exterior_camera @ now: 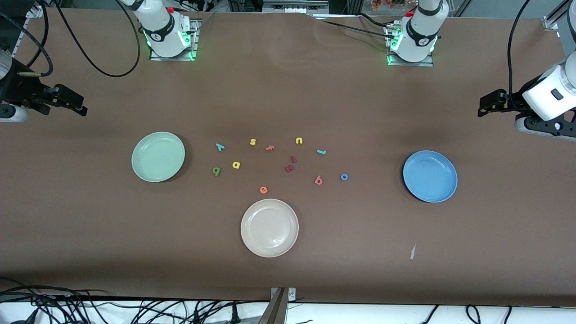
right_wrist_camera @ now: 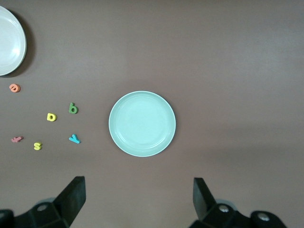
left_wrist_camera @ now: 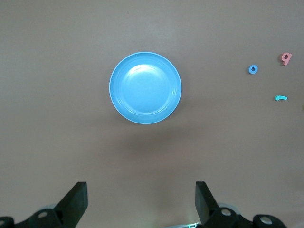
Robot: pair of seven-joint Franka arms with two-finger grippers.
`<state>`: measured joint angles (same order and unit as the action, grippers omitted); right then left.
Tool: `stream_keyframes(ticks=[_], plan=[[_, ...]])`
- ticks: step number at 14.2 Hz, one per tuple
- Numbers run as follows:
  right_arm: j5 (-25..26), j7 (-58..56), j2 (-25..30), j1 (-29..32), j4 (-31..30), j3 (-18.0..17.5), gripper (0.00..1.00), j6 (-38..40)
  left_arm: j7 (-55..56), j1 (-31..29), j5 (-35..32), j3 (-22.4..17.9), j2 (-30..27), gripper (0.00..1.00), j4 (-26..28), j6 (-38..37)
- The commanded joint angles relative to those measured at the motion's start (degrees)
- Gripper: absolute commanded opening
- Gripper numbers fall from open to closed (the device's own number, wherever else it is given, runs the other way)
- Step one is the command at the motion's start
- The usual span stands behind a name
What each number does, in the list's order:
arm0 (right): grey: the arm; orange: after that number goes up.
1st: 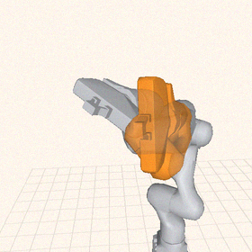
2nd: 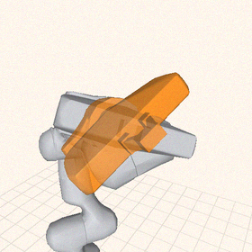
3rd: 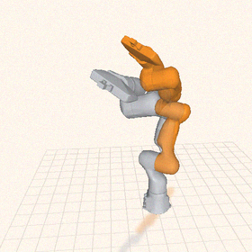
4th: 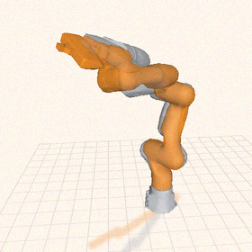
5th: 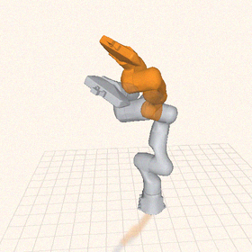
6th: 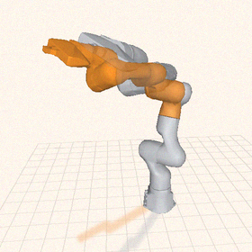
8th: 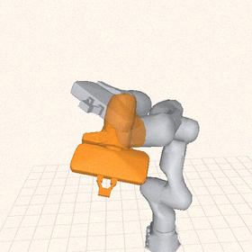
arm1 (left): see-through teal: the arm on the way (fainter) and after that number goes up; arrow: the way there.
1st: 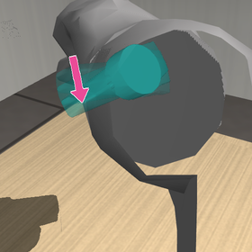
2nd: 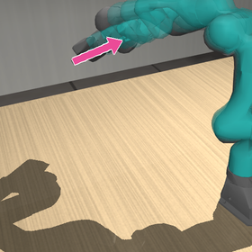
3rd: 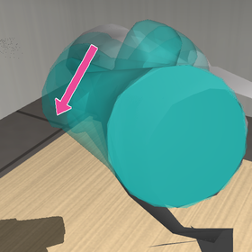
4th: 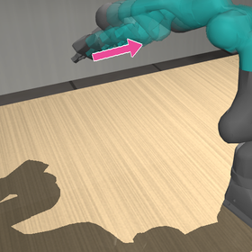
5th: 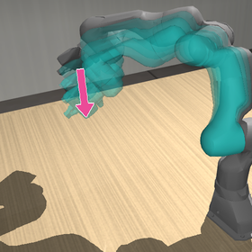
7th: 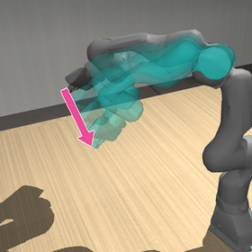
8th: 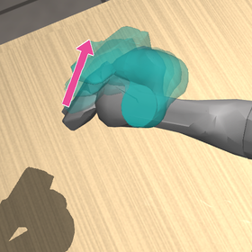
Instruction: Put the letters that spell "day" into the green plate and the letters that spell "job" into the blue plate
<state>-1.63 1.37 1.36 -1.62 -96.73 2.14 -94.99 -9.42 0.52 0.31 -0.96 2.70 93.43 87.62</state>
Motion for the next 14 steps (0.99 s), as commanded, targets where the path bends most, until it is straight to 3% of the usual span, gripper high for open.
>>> stream_keyframes(ticks=[1,14], plan=[[0.2,0.2,0.5,-0.1,-0.2,0.1,1.00,-0.1,-1.5,-0.3,0.5,-0.3,-0.7,1.00,0.8,0.7],[0.4,0.2,0.5,-0.1,-0.2,0.1,1.00,0.3,-1.6,-0.9,0.5,-0.4,-0.3,1.00,0.9,0.8]])
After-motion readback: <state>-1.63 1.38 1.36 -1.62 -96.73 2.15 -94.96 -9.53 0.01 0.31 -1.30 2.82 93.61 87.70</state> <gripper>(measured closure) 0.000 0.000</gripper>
